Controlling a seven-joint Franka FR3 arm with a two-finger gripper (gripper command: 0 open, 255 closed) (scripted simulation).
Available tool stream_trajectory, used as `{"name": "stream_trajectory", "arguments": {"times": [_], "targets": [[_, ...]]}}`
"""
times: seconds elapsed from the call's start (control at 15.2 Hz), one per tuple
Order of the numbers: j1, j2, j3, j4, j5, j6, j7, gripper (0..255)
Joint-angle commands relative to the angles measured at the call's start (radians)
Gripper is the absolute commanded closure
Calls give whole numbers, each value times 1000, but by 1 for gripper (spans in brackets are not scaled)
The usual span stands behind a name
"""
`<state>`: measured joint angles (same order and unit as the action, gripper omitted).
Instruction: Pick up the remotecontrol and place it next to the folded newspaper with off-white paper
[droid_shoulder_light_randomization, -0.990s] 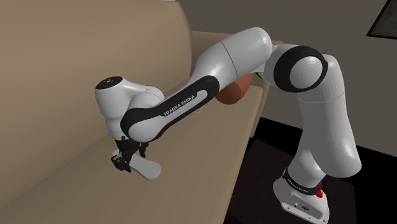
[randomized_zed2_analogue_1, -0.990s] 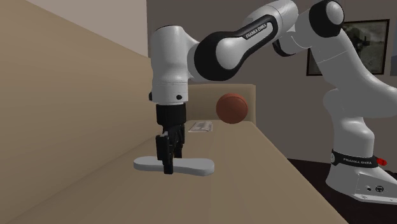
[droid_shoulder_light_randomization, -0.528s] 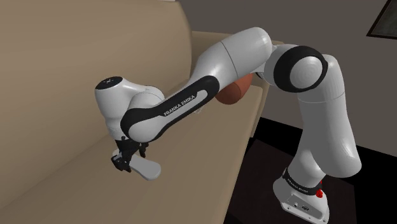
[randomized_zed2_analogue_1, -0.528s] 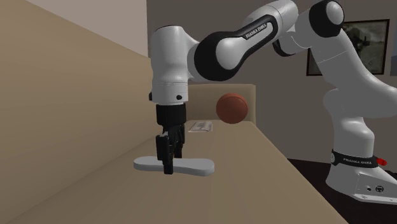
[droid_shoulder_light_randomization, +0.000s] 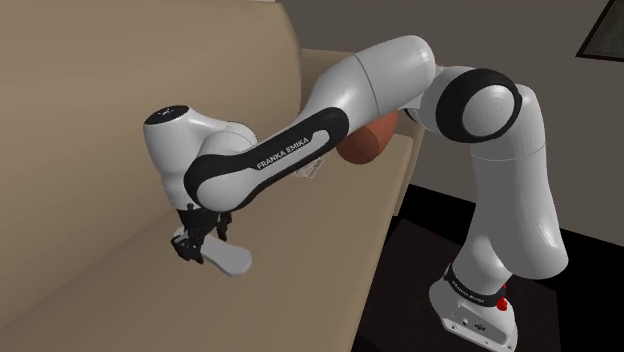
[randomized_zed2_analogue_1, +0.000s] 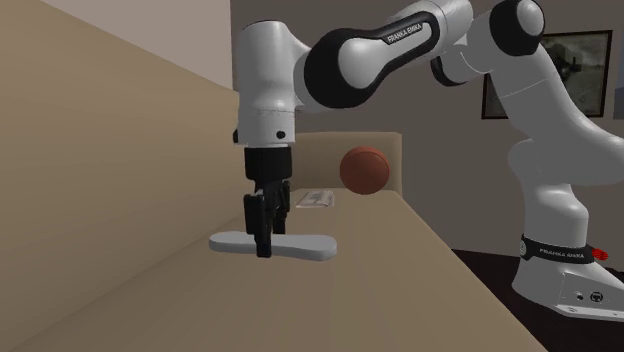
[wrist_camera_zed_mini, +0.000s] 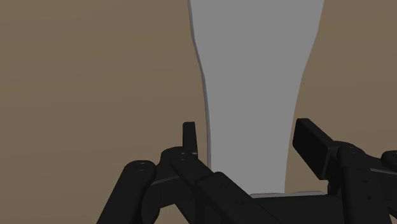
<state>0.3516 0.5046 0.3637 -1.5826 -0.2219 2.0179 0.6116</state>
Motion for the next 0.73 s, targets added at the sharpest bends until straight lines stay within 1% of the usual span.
{"name": "stream_trajectory", "arguments": {"times": [0.0,0.66], "targets": [[-1,-13,3,8,5,-20,-3,255],[-2,-51,12,87,24,-134,-18,255]]}}
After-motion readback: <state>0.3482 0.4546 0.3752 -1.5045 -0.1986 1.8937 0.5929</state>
